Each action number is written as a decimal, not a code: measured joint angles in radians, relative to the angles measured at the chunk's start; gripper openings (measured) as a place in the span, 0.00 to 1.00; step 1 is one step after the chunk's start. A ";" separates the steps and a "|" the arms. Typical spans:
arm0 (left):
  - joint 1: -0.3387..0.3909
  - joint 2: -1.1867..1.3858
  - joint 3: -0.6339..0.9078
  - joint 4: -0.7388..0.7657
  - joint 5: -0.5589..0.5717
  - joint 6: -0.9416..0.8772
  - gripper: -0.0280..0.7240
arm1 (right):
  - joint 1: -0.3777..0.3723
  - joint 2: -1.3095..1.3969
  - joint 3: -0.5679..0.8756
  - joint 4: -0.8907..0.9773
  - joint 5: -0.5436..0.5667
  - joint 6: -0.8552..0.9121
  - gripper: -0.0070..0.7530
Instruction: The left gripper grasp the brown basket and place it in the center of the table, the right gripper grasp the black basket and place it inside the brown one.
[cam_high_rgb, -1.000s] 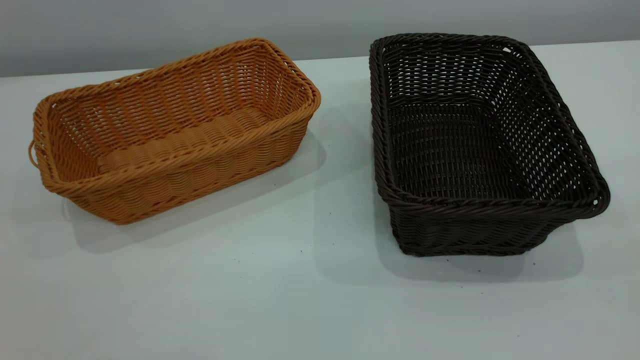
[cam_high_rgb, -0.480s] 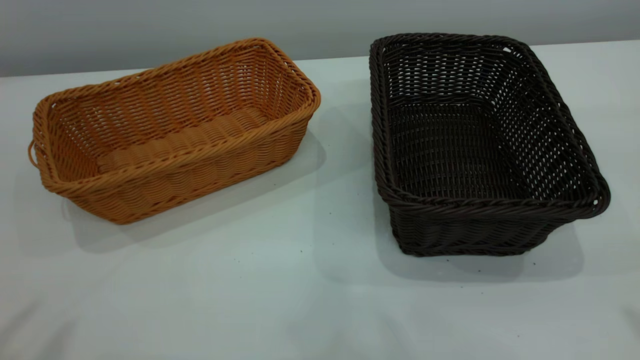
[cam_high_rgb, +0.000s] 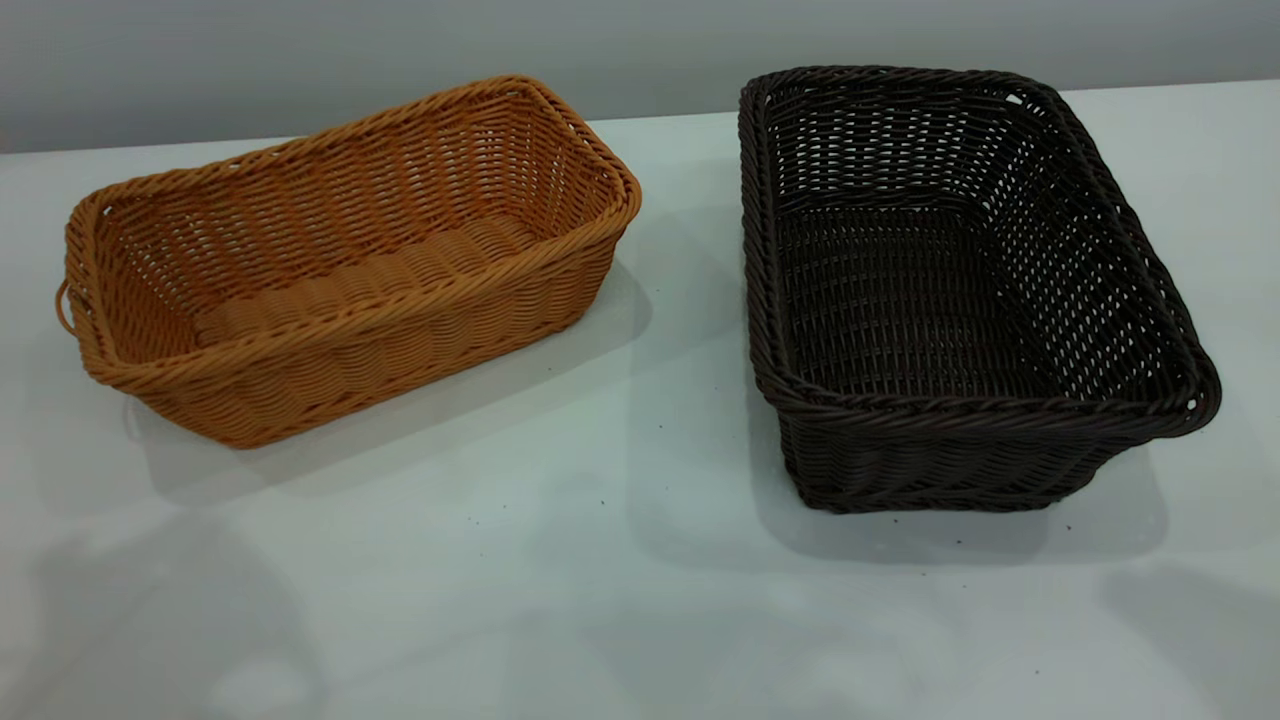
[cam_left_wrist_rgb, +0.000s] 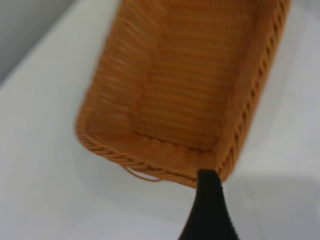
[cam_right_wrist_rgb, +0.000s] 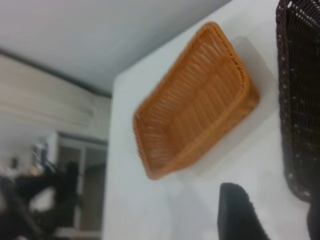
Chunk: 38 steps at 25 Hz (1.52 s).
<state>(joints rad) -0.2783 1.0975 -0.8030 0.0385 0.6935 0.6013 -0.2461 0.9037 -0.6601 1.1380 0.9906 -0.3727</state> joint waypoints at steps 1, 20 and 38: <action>-0.006 0.025 0.000 0.002 -0.006 -0.001 0.66 | 0.000 0.002 0.007 0.000 -0.013 0.030 0.42; -0.054 0.341 0.000 -0.027 -0.120 -0.035 0.66 | 0.193 0.261 0.179 0.147 -0.332 0.383 0.42; -0.064 0.342 0.000 -0.028 -0.141 -0.032 0.66 | 0.577 0.666 0.172 0.383 -0.637 0.479 0.42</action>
<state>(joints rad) -0.3424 1.4397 -0.8030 0.0107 0.5527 0.5696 0.3307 1.5697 -0.4879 1.5208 0.3535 0.1060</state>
